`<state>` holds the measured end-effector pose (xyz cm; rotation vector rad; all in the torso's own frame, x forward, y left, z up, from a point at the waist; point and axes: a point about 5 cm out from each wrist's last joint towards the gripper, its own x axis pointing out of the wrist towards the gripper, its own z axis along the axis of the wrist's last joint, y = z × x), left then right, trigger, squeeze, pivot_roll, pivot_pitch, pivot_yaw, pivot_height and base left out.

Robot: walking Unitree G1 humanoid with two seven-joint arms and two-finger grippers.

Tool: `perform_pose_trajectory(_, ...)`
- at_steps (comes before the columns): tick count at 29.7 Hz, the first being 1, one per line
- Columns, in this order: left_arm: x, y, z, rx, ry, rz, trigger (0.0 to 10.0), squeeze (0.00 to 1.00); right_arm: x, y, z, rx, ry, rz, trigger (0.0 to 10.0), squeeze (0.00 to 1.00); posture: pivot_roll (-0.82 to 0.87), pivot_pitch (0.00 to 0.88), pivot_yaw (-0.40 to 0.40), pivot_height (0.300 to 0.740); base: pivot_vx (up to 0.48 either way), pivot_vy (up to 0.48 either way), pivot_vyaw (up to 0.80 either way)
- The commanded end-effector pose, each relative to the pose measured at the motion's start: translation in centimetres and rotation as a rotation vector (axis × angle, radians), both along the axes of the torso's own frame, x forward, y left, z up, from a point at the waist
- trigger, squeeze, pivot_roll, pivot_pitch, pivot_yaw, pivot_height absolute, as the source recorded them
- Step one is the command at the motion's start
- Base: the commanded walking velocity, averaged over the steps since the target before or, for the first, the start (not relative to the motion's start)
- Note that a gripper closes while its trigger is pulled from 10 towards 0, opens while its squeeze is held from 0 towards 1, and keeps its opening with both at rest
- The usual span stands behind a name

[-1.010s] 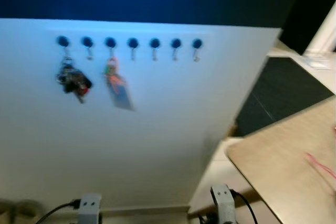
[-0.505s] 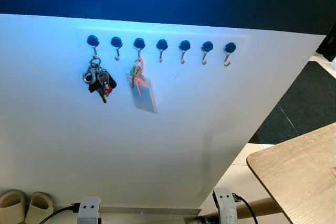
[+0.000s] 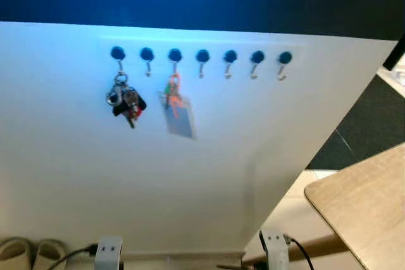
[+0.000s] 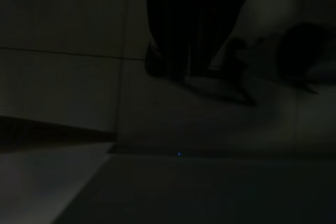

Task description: Hang keys on a hook

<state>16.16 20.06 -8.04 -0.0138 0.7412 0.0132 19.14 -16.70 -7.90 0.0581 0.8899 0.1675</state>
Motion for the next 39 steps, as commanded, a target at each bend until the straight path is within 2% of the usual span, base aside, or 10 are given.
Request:
perform_pose_trajectory(1,-0.47,-0.22,-0.27,-0.007,0.018,0.000,10.0,0.00,-0.47,-0.47,-0.22,-0.003,0.019,-0.020,10.0,0.00,0.08,0.058,-0.056,0.740,0.000,0.356,0.00)
perform_pose_trajectory(15,-0.23,-0.57,0.07,-0.003,-0.027,-0.069,10.0,0.00,-0.44,-0.39,-0.22,0.000,0.019,-0.022,10.0,0.00,0.08,0.056,-0.056,0.740,0.000,0.051,0.00)
perform_pose_trajectory(24,-0.22,-0.78,0.10,-0.001,-0.034,-0.080,10.0,0.00,-0.50,-0.41,-0.24,0.000,0.020,-0.022,10.0,0.00,0.08,0.056,-0.056,0.740,0.000,-0.432,0.00)
perform_pose_trajectory(26,-0.28,-0.67,0.06,-0.005,-0.034,-0.046,10.0,0.00,-0.47,-0.43,-0.23,0.000,0.019,-0.022,10.0,0.00,0.08,0.055,-0.057,0.740,0.000,0.000,0.00)
perform_pose_trajectory(39,-0.12,-0.44,0.24,0.013,-0.051,-0.053,10.0,0.00,-0.31,-0.21,-0.17,0.005,0.016,-0.020,10.0,0.00,0.08,0.049,-0.057,0.740,0.000,0.000,0.00)
